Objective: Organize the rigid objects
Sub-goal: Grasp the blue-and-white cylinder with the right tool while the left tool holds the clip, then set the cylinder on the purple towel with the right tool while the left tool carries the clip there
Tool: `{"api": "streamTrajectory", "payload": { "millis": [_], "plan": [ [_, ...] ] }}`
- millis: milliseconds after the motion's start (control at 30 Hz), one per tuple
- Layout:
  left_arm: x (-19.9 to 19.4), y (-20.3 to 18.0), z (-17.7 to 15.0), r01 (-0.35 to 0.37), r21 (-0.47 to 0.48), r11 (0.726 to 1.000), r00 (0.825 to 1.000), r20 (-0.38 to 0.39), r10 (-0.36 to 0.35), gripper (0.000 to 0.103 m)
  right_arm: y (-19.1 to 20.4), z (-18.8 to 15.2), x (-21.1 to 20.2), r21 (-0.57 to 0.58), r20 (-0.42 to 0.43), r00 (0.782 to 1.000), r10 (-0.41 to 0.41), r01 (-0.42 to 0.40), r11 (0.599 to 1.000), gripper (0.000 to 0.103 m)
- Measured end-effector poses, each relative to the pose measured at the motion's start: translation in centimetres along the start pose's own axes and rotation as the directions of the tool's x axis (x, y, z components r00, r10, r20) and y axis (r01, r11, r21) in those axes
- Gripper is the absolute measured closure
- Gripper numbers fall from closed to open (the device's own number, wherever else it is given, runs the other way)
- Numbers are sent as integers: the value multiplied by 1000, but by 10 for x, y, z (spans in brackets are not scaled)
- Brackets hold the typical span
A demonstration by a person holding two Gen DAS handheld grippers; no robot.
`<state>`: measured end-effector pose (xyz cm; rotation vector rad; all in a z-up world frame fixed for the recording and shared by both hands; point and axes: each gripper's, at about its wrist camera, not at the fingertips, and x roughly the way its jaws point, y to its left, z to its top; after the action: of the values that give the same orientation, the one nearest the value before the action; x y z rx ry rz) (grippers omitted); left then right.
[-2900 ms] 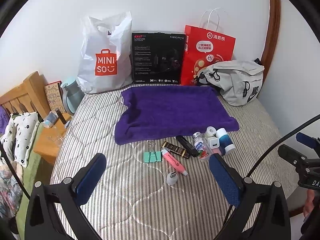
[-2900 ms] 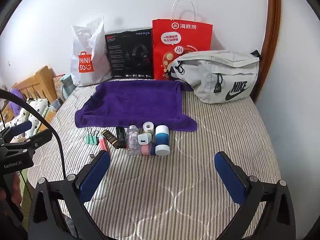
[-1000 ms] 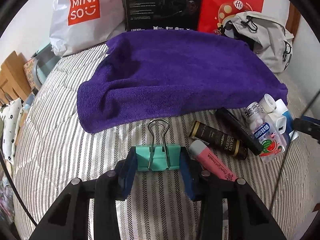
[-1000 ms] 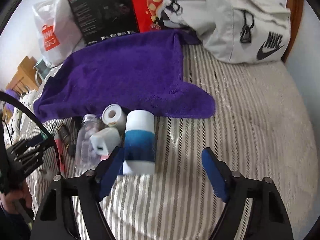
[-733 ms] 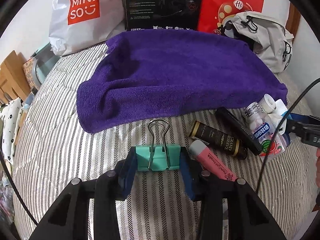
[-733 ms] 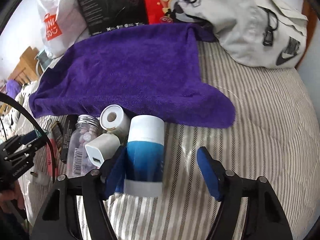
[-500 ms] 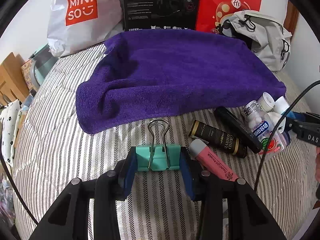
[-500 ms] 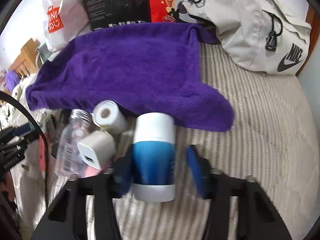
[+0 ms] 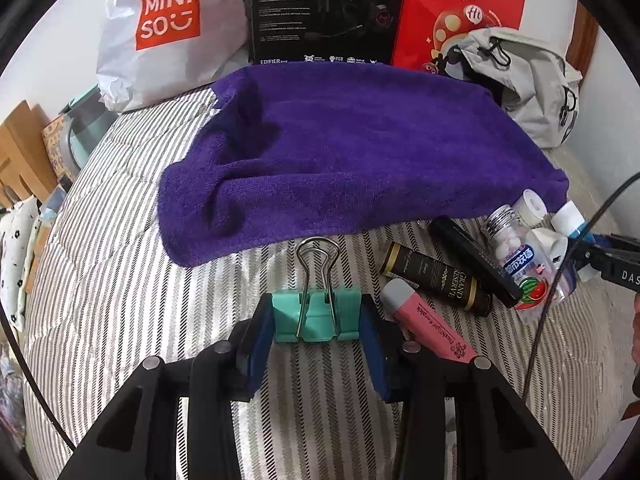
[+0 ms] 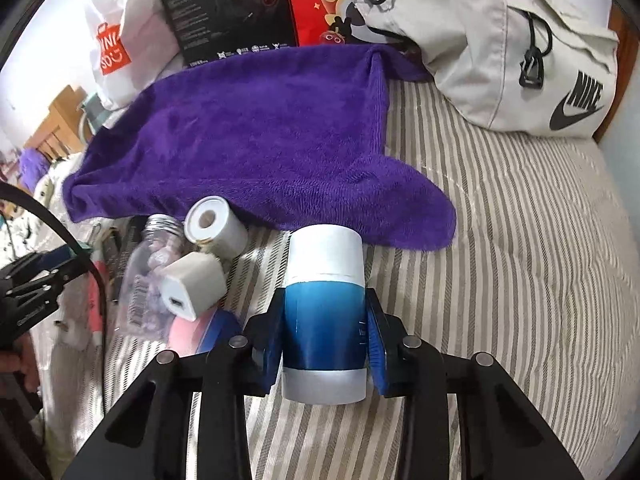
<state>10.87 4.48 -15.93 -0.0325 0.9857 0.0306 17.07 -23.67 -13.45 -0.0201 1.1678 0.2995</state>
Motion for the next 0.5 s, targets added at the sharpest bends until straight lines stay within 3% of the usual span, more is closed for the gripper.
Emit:
{"api": "streamTrajectory", "payload": {
  "millis": [267, 500],
  "plan": [
    [-26, 9, 7, -5, 1, 1000, 999, 33, 5, 64, 0, -5, -28, -21, 25, 999, 23, -22, 1000, 67],
    [-47, 16, 35, 3, 1, 1000, 996, 85, -4, 64, 2, 20, -50, -50, 86, 995, 52, -47, 998, 67]
  ]
}}
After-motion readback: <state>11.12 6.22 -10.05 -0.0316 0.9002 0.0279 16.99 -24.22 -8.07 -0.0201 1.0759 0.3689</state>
